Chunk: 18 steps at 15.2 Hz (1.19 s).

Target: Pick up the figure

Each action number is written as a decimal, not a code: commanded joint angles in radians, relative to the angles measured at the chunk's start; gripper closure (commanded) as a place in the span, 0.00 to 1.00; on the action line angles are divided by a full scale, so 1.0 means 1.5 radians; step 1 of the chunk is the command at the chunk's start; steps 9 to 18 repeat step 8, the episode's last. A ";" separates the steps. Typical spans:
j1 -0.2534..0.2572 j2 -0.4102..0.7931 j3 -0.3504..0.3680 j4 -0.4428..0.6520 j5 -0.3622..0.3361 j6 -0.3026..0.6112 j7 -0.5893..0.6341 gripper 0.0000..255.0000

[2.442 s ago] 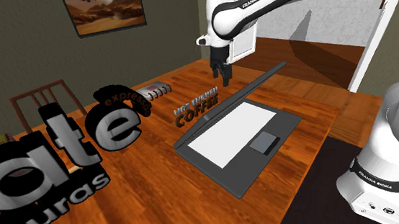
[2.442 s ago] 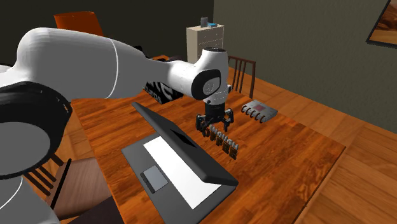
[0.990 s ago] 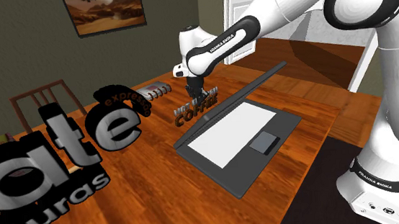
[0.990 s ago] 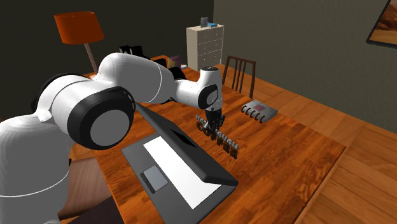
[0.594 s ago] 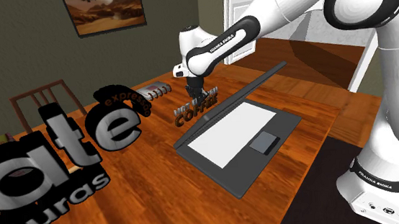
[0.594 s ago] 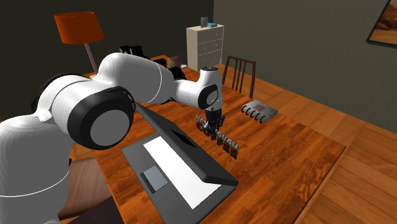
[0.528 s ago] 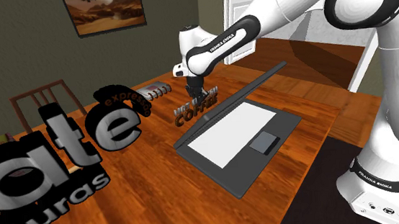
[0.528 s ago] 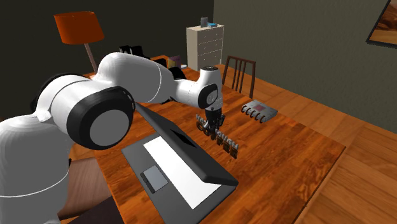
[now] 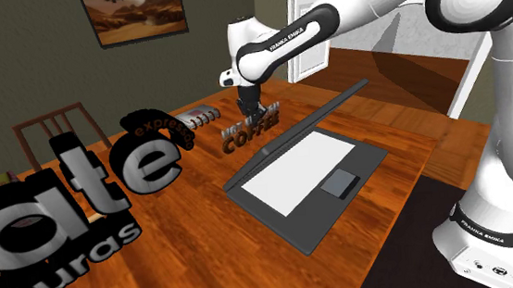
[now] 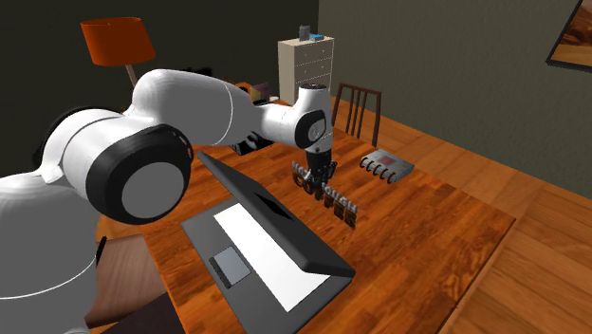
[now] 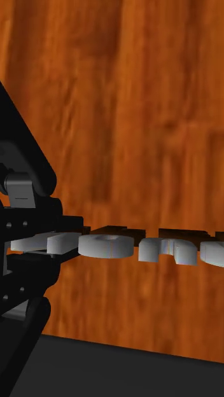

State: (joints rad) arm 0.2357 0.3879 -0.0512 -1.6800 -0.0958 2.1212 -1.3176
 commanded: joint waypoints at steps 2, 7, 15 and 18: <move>-0.001 -0.011 0.000 0.010 0.001 -0.021 -0.003 1.00; 0.000 -0.022 0.000 0.032 0.002 -0.054 -0.006 1.00; 0.000 -0.022 0.000 0.032 0.002 -0.054 -0.006 1.00; 0.000 -0.022 0.000 0.032 0.002 -0.054 -0.006 1.00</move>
